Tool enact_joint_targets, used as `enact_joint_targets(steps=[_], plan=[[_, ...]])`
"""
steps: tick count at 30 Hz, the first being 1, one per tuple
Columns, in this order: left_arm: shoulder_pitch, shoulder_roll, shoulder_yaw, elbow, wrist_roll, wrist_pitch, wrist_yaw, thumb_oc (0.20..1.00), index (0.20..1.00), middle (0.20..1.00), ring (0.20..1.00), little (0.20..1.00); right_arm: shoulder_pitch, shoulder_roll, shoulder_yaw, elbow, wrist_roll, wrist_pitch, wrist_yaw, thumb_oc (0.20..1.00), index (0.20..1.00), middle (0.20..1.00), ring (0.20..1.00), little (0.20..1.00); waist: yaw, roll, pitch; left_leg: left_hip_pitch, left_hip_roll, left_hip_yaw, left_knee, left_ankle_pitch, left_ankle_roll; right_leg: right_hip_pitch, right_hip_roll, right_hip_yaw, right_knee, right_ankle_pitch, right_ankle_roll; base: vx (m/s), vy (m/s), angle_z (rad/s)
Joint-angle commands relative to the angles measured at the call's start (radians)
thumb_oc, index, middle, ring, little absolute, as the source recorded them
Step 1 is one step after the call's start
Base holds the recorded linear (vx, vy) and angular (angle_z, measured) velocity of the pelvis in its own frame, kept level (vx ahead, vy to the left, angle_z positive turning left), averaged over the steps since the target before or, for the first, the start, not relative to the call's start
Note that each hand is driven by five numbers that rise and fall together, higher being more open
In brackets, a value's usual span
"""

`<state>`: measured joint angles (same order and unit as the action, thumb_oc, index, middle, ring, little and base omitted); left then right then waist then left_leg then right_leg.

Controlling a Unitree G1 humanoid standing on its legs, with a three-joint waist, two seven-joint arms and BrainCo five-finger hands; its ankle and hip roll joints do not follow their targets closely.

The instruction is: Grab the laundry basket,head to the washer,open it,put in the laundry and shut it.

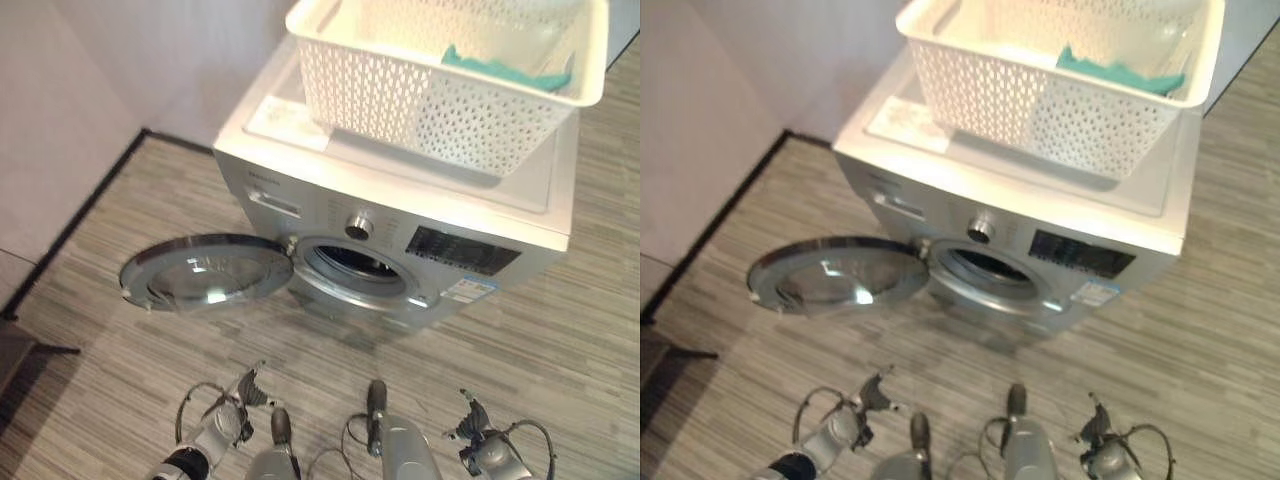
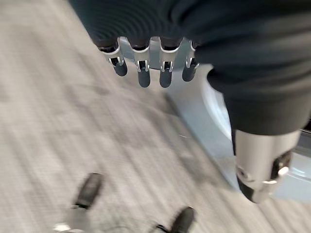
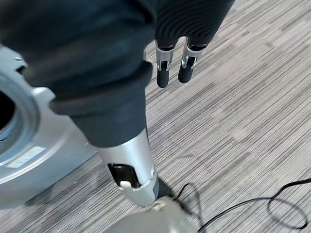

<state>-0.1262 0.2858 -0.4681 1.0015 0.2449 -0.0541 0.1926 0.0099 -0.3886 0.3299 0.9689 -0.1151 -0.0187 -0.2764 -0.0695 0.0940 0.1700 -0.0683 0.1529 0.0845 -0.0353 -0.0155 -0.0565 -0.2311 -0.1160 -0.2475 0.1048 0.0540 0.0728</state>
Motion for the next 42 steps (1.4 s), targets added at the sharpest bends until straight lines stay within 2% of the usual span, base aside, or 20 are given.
enact_joint_targets(steps=[1,2,6,7,8,11,20,23,25,26,27,28,31,33,34,36,38,39,41,42], plan=[[-0.021,0.023,0.058,0.025,0.004,-0.004,0.046,1.000,1.000,1.000,1.000,1.000,0.020,-0.003,-0.040,0.007,-0.022,-0.007,0.019,1.000,1.000,1.000,1.000,1.000,0.010,-0.042,-0.017,0.001,0.027,-0.021,-0.019,0.052,-0.064,0.084,-0.049,0.036,-0.009,-0.094,0.036,0.15,0.042,0.12],[0.006,0.025,0.100,0.026,-0.024,-0.010,0.044,1.000,1.000,1.000,1.000,1.000,0.040,0.002,-0.056,-0.006,-0.023,-0.010,0.029,1.000,1.000,1.000,1.000,1.000,0.014,-0.044,-0.047,0.026,0.020,-0.017,-0.039,0.049,-0.063,0.113,-0.053,0.032,-0.037,-0.084,0.044,0.15,0.041,0.09],[0.053,0.027,0.180,-0.017,-0.130,-0.024,0.035,1.000,1.000,1.000,1.000,1.000,0.060,0.008,-0.099,-0.047,0.008,-0.013,0.036,1.000,1.000,1.000,1.000,1.000,0.017,-0.054,-0.076,0.058,0.012,-0.010,-0.049,0.035,-0.058,0.154,-0.056,0.036,-0.074,-0.068,0.055,0.09,0.053,0.00],[0.074,0.025,0.217,-0.034,-0.193,-0.035,0.017,1.000,1.000,1.000,1.000,1.000,0.065,0.009,-0.122,-0.071,0.022,-0.017,0.036,1.000,1.000,1.000,1.000,1.000,0.016,-0.059,-0.084,0.067,0.010,-0.004,-0.049,0.028,-0.054,0.162,-0.057,0.041,-0.077,-0.065,0.058,0.09,0.059,-0.04],[0.103,0.011,0.277,-0.055,-0.329,-0.049,-0.005,1.000,1.000,1.000,1.000,1.000,0.078,0.008,-0.149,-0.103,0.027,-0.015,0.040,1.000,1.000,1.000,1.000,1.000,0.017,-0.072,-0.096,0.084,0.006,0.004,-0.048,0.015,-0.046,0.177,-0.061,0.048,-0.078,-0.063,0.062,0.11,0.062,-0.03],[0.118,-0.006,0.320,-0.063,-0.425,-0.052,-0.006,1.000,1.000,1.000,1.000,1.000,0.078,0.003,-0.155,-0.144,0.020,-0.009,0.049,1.000,1.000,1.000,1.000,1.000,0.018,-0.086,-0.108,0.102,0.000,0.010,-0.045,0.000,-0.037,0.193,-0.067,0.059,-0.078,-0.061,0.067,0.07,0.045,-0.04],[0.140,0.016,0.318,-0.211,-0.430,-0.036,-0.004,1.000,1.000,1.000,1.000,1.000,0.071,-0.011,-0.184,-0.190,0.040,0.011,0.051,1.000,1.000,1.000,1.000,1.000,0.009,-0.110,-0.122,0.122,-0.010,0.025,-0.033,-0.036,-0.022,0.207,-0.084,0.074,-0.083,-0.053,0.084,0.04,0.038,-0.07],[0.126,0.038,0.296,-0.243,-0.351,-0.016,-0.001,1.000,1.000,1.000,1.000,1.000,0.060,-0.006,-0.219,-0.135,0.091,0.016,0.039,1.000,1.000,1.000,1.000,1.000,0.007,-0.125,-0.111,0.079,-0.005,0.022,0.045,-0.066,-0.019,0.203,-0.092,0.072,-0.081,-0.052,0.084,-0.01,0.013,0.01],[0.112,0.054,0.292,-0.283,-0.317,-0.008,0.003,1.000,1.000,1.000,1.000,1.000,0.044,-0.016,-0.272,-0.073,0.150,0.020,0.007,1.000,1.000,1.000,1.000,1.000,0.009,-0.140,-0.093,0.019,-0.008,0.024,0.147,-0.097,-0.021,0.207,-0.107,0.063,-0.083,-0.045,0.085,-0.05,0.012,0.17],[0.111,0.054,0.292,-0.285,-0.317,-0.006,0.003,1.000,1.000,1.000,1.000,1.000,0.041,-0.016,-0.272,-0.070,0.151,0.018,0.007,1.000,1.000,1.000,1.000,1.000,0.008,-0.140,-0.093,0.009,-0.007,0.020,0.163,-0.105,-0.021,0.206,-0.107,0.060,-0.083,-0.045,0.086,-0.05,0.064,0.10],[0.107,0.059,0.295,-0.310,-0.313,-0.003,0.006,1.000,1.000,1.000,1.000,1.000,0.015,-0.032,-0.331,-0.004,0.215,0.020,-0.017,1.000,1.000,1.000,1.000,1.000,0.011,-0.139,-0.079,-0.010,-0.010,0.024,0.216,-0.144,-0.017,0.214,-0.114,0.061,-0.087,-0.040,0.093,-0.02,0.054,0.08],[0.106,0.059,0.295,-0.311,-0.313,-0.003,0.006,1.000,1.000,1.000,1.000,1.000,0.012,-0.032,-0.332,-0.003,0.216,0.019,-0.017,1.000,1.000,1.000,1.000,1.000,0.010,-0.140,-0.080,-0.015,-0.012,0.023,0.218,-0.142,-0.016,0.211,-0.116,0.061,-0.088,-0.037,0.094,-0.02,0.089,0.08],[0.114,0.071,0.305,-0.360,-0.302,0.000,0.005,1.000,1.000,1.000,1.000,1.000,-0.028,-0.071,-0.401,0.001,0.281,0.020,-0.049,1.000,1.000,1.000,1.000,1.000,0.017,-0.137,-0.072,-0.028,-0.026,0.019,0.268,-0.198,0.013,0.191,-0.133,0.095,-0.072,-0.031,0.110,-0.01,0.155,-0.04],[0.107,0.082,0.302,-0.394,-0.292,0.002,-0.004,1.000,1.000,1.000,1.000,1.000,-0.051,-0.114,-0.465,-0.062,0.318,0.011,-0.085,1.000,1.000,1.000,1.000,1.000,0.018,-0.138,-0.061,-0.040,-0.047,0.013,0.302,-0.233,0.044,0.159,-0.148,0.125,-0.016,-0.037,0.115,-0.02,0.248,-0.30],[0.099,0.091,0.293,-0.416,-0.292,0.006,-0.015,1.000,1.000,1.000,1.000,1.000,-0.061,-0.138,-0.531,-0.126,0.357,-0.007,-0.126,1.000,1.000,1.000,1.000,1.000,0.013,-0.136,-0.049,-0.044,-0.067,0.005,0.322,-0.259,0.065,0.130,-0.159,0.140,0.055,-0.045,0.118,-0.02,0.275,-0.33],[0.090,0.094,0.286,-0.414,-0.291,0.009,-0.014,1.000,1.000,1.000,1.000,1.000,-0.062,-0.148,-0.573,-0.162,0.379,-0.016,-0.150,1.000,1.000,1.000,1.000,1.000,0.007,-0.139,-0.043,-0.055,-0.084,-0.005,0.333,-0.259,0.075,0.103,-0.170,0.151,0.104,-0.028,0.117,-0.03,0.180,-0.05],[0.081,0.101,0.278,-0.443,-0.290,0.017,-0.021,1.000,1.000,1.000,1.000,1.000,-0.054,-0.176,-0.646,-0.196,0.405,-0.030,-0.193,1.000,1.000,1.000,1.000,1.000,-0.008,-0.136,-0.025,-0.064,-0.101,-0.023,0.354,-0.270,0.097,0.063,-0.159,0.189,0.201,-0.027,0.107,0.00,0.198,0.19],[0.082,0.102,0.278,-0.454,-0.285,0.019,-0.027,1.000,1.000,1.000,1.000,1.000,-0.060,-0.199,-0.705,-0.205,0.413,-0.045,-0.246,1.000,1.000,1.000,1.000,1.000,-0.016,-0.128,-0.024,-0.053,-0.117,-0.035,0.347,-0.282,0.110,0.035,-0.151,0.211,0.233,-0.025,0.107,0.10,0.203,0.16],[0.082,0.097,0.272,-0.458,-0.279,0.020,-0.033,1.000,1.000,1.000,1.000,1.000,-0.058,-0.220,-0.731,-0.211,0.403,-0.044,-0.273,1.000,1.000,1.000,1.000,1.000,-0.017,-0.124,-0.026,-0.035,-0.128,-0.038,0.329,-0.287,0.113,0.033,-0.156,0.219,0.214,-0.019,0.110,0.12,0.075,0.21],[0.079,0.099,0.267,-0.464,-0.267,0.022,-0.033,1.000,1.000,1.000,1.000,1.000,-0.069,-0.252,-0.775,-0.215,0.397,-0.044,-0.319,1.000,1.000,1.000,1.000,1.000,-0.025,-0.118,-0.027,-0.018,-0.137,-0.053,0.308,-0.286,0.108,0.022,-0.165,0.245,0.154,0.016,0.120,0.12,-0.036,0.21]])
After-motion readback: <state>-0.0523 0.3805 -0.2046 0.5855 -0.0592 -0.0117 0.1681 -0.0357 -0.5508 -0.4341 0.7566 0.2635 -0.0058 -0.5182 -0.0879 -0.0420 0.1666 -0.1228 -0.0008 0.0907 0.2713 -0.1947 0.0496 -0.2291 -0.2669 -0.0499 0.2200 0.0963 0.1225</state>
